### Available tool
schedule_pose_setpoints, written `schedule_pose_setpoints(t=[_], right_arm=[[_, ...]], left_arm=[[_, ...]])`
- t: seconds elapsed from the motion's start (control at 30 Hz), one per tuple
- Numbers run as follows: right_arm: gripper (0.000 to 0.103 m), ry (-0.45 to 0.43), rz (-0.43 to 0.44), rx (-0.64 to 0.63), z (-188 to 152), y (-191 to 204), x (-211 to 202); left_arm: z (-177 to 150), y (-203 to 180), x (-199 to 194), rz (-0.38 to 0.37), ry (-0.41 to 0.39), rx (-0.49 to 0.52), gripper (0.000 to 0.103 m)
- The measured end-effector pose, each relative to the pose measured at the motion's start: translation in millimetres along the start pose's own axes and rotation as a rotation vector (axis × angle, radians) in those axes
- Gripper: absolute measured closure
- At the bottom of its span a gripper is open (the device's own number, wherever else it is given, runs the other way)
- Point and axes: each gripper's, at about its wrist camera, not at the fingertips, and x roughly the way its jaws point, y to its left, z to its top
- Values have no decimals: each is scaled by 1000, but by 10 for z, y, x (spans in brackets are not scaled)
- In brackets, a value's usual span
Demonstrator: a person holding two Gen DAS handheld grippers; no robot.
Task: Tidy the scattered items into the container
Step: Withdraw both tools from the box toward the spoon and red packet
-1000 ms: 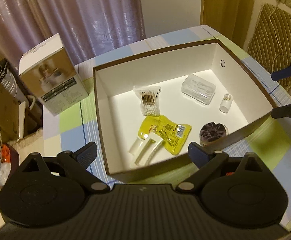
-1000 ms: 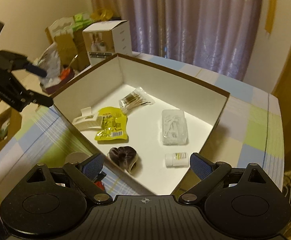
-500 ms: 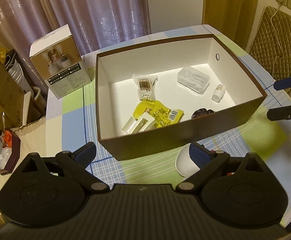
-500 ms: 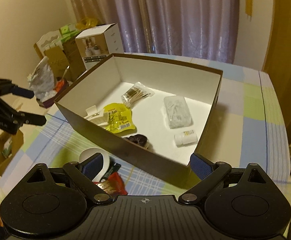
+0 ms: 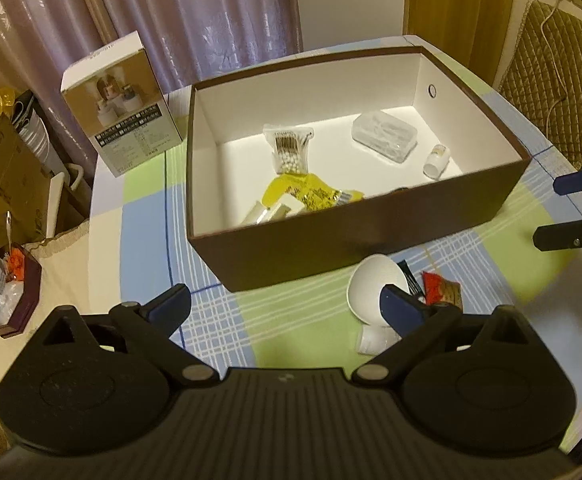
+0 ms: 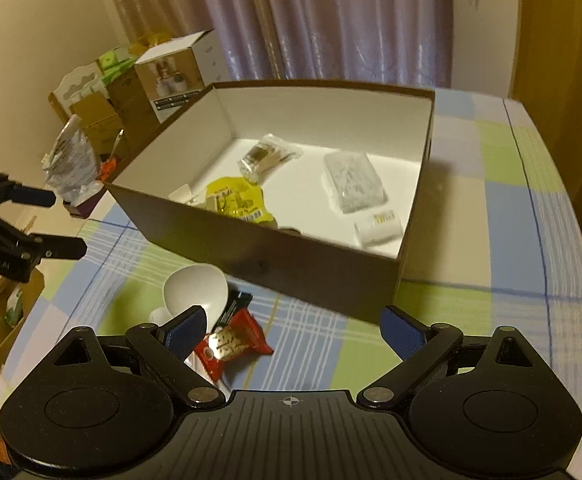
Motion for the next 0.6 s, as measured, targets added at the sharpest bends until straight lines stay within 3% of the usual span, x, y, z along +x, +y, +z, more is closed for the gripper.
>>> schedule_pose_setpoints(t=[0.2,0.6], right_arm=[[5,14,-2,49,-127,-62,23],[5,53,-22,113,-308,-73,125]], left_arm=[[-256,-33,-1,7,-55,18,4],[-561,-88,157,-166,-40,-23,8]])
